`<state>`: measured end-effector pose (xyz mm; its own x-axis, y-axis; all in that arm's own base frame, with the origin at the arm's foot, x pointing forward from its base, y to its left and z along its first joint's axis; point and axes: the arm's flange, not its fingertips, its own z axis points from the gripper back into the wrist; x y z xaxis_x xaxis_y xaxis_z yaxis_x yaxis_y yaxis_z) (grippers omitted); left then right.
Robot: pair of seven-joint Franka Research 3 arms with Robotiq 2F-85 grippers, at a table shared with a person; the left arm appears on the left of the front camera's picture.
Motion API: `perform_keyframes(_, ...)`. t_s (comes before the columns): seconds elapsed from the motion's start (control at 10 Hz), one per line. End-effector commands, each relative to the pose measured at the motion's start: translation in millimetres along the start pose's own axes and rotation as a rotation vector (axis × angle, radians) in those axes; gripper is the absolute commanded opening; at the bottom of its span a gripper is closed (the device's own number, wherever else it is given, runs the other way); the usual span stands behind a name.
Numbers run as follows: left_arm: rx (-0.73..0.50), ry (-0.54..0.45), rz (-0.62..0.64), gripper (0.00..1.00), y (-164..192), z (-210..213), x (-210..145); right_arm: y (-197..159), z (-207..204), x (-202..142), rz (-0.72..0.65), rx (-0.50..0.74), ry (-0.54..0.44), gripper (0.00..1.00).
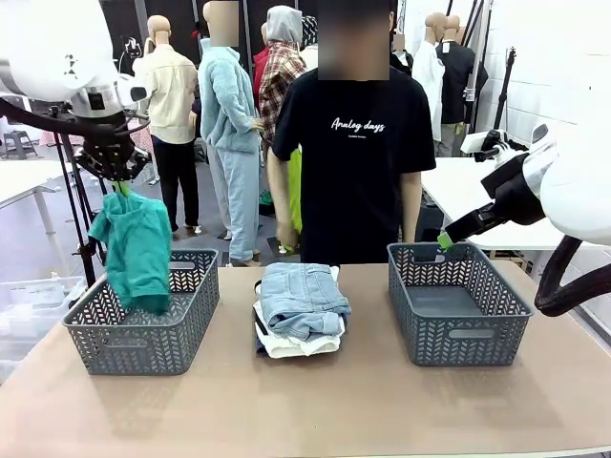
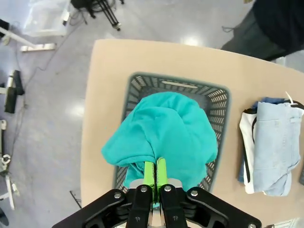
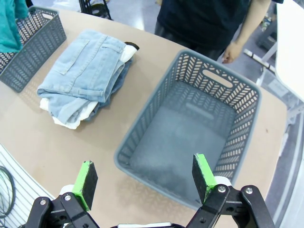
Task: Sort the tops and bottoms.
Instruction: Sort the clothes according to human instructions.
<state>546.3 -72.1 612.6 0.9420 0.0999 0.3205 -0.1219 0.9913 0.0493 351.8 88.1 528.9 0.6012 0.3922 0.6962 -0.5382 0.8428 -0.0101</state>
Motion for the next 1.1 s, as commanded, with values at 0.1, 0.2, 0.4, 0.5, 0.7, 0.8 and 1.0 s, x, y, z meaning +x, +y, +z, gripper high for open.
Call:
perform_keyframes(0.1, -0.080, 0.093, 0.041, 0.00, 7.5, -25.8, 9.5, -1.0, -2.0, -0.3, 0.002, 0.014, -0.006, 1.00)
perform_keyframes(0.2, -0.078, 0.141, 0.074, 0.00, 9.2, -44.8, 9.0, -1.0, -2.0, -0.3, 0.002, 0.014, -0.006, 1.00)
perform_keyframes(0.4, -0.032, 0.249, 0.053, 0.00, -4.0, -90.4, 4.3, -1.0, -2.0, -0.3, 0.002, 0.014, -0.006, 1.00)
perform_keyframes(0.5, -0.018, 0.290, 0.070, 0.00, -5.5, -103.6, 1.4, -1.0, -2.0, -0.3, 0.002, 0.014, -0.006, 1.00)
perform_keyframes(0.7, 0.028, 0.366, 0.081, 0.00, -3.4, -120.8, -2.6, -1.0, -2.0, -0.3, 0.002, 0.014, -0.006, 1.00)
perform_keyframes(0.8, 0.028, 0.375, 0.086, 0.00, -2.6, -122.6, -2.6, -1.0, -2.0, -0.3, 0.002, 0.014, -0.006, 1.00)
perform_keyframes(1.0, 0.014, 0.399, 0.102, 0.07, -2.6, -122.9, -2.8, -1.0, -2.0, -0.3, 0.002, 0.014, -0.006, 1.00)
